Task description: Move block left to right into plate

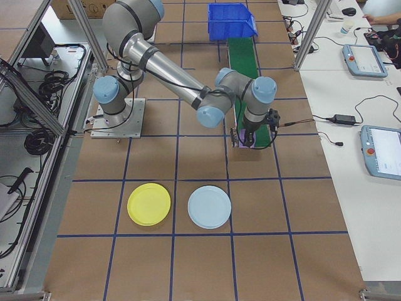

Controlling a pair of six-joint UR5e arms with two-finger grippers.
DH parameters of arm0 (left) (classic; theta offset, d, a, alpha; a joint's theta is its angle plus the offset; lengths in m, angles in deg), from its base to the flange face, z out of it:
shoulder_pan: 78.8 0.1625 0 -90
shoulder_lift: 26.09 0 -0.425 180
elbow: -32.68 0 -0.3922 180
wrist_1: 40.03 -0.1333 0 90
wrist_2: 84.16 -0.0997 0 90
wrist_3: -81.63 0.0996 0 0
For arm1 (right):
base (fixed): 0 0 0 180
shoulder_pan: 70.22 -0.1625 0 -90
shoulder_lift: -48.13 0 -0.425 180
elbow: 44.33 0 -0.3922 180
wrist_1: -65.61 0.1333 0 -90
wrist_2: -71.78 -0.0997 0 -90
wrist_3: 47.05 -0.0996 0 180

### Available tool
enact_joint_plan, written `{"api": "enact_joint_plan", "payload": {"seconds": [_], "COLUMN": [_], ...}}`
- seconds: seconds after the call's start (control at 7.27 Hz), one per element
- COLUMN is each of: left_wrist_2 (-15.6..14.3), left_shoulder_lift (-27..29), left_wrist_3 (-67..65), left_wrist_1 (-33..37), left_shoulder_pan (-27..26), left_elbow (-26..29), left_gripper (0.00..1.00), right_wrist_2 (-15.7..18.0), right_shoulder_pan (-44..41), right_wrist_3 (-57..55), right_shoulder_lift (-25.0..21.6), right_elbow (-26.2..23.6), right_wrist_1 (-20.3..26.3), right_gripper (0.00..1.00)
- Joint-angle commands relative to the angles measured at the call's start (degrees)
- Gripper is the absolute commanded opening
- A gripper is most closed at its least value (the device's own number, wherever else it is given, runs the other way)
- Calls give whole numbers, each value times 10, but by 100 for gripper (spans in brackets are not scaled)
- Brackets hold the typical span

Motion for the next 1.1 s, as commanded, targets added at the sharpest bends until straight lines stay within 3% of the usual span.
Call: {"api": "enact_joint_plan", "payload": {"seconds": [0.0, 0.28, 0.41, 0.55, 0.83, 0.96], "left_wrist_2": [-3, 3, 2, 2, 2, 2], "left_shoulder_lift": [30, 48, 32, 27, 10, -2], "left_wrist_3": [-5, -5, 1, 1, 1, 1], "left_wrist_1": [-4, -79, -99, -98, -98, -91], "left_shoulder_pan": [-1, -4, -10, -11, -12, -12], "left_elbow": [-40, -46, -42, -33, -26, -21], "left_gripper": [100, 100, 100, 100, 100, 100], "right_wrist_2": [24, 19, 17, 17, 15, 15], "right_shoulder_pan": [110, 181, 194, 196, 197, 197], "right_wrist_3": [159, 246, 269, 270, 255, 246], "right_shoulder_lift": [3, 36, 61, 76, 76, 74], "right_elbow": [-26, -26, -18, -16, -21, -20], "right_wrist_1": [-4, -28, -66, -68, -68, -68], "right_gripper": [32, 33, 36, 41, 95, 100]}}
